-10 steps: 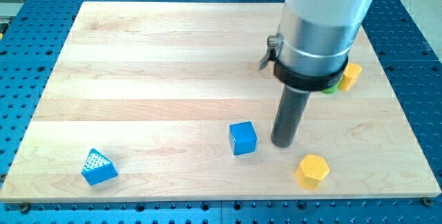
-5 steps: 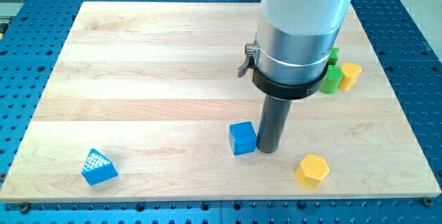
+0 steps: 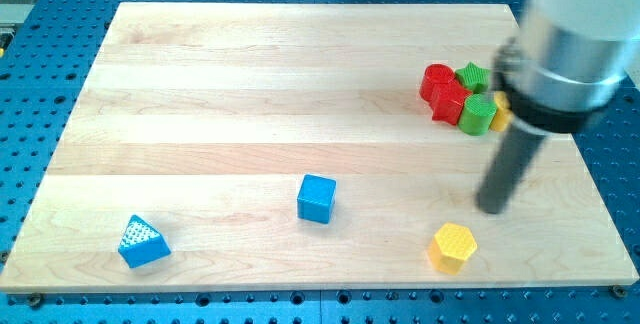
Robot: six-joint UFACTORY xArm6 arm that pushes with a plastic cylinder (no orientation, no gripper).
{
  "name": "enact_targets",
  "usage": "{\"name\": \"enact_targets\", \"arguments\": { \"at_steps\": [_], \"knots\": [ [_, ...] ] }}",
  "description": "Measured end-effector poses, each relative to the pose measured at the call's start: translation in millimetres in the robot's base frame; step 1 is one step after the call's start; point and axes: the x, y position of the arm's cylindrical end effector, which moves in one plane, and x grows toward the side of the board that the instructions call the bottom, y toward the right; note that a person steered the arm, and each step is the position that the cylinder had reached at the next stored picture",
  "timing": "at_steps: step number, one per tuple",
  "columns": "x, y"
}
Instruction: Place the yellow hexagon at the bottom right side of the blue cube
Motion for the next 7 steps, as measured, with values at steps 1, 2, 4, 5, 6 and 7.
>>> {"name": "enact_targets", "arguments": {
  "at_steps": [1, 2, 4, 5, 6, 7],
  "knots": [
    [33.7, 9.1],
    [61.3, -29.8],
    [66.1, -170.6],
    [67.3, -197.5],
    [73.2, -237.7],
    [73.4, -291.7]
  ]
}}
